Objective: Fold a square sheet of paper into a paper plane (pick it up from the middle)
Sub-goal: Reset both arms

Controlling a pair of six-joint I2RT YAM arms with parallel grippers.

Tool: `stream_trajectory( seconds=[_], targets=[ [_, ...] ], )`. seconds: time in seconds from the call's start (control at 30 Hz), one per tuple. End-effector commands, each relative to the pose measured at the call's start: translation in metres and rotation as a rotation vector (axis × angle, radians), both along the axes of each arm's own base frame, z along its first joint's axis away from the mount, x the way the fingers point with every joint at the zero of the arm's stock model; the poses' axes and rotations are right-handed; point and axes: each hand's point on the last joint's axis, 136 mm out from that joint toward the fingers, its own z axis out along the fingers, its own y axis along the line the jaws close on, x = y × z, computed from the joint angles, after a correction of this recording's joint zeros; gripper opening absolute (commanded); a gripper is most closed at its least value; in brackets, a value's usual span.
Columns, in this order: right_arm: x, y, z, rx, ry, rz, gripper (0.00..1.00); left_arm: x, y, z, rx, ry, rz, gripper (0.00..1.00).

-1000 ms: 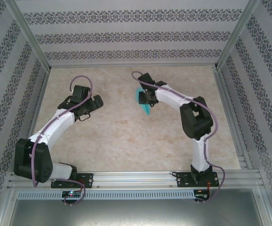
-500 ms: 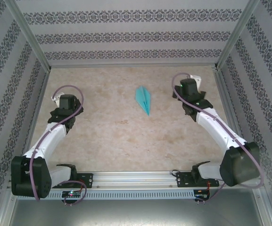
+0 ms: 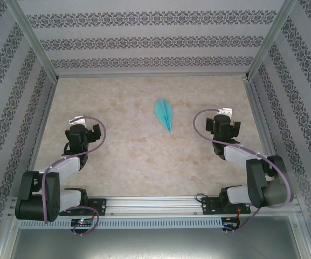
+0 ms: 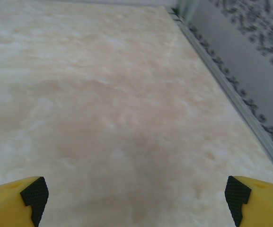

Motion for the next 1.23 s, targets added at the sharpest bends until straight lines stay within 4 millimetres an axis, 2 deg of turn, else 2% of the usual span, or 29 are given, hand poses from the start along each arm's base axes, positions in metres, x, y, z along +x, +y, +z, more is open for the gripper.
stream_trajectory(
  seconds=[0.0, 0.2, 0.4, 1.17, 1.2],
  targets=[
    [0.019, 0.018, 0.02, 0.032, -0.126, 0.145, 0.98, 0.023, -0.018, 0.027, 0.009, -0.15, -0.149, 1.0],
    [0.022, 0.027, 0.011, 0.086, -0.172, 0.232, 0.98, 0.035, -0.027, 0.004, 0.0, -0.117, -0.207, 1.0],
    [0.023, 0.026, 0.0, 0.116, -0.178, 0.249, 0.98, 0.046, -0.024, -0.018, -0.004, -0.069, -0.185, 1.0],
    [0.024, 0.024, 0.001, 0.139, -0.175, 0.254, 0.98, 0.048, -0.03, -0.021, 0.036, -0.031, -0.193, 1.0],
    [0.023, 0.029, 0.002, 0.139, -0.18, 0.287, 0.98, 0.049, -0.03, -0.021, 0.035, -0.033, -0.193, 1.0]
  ],
)
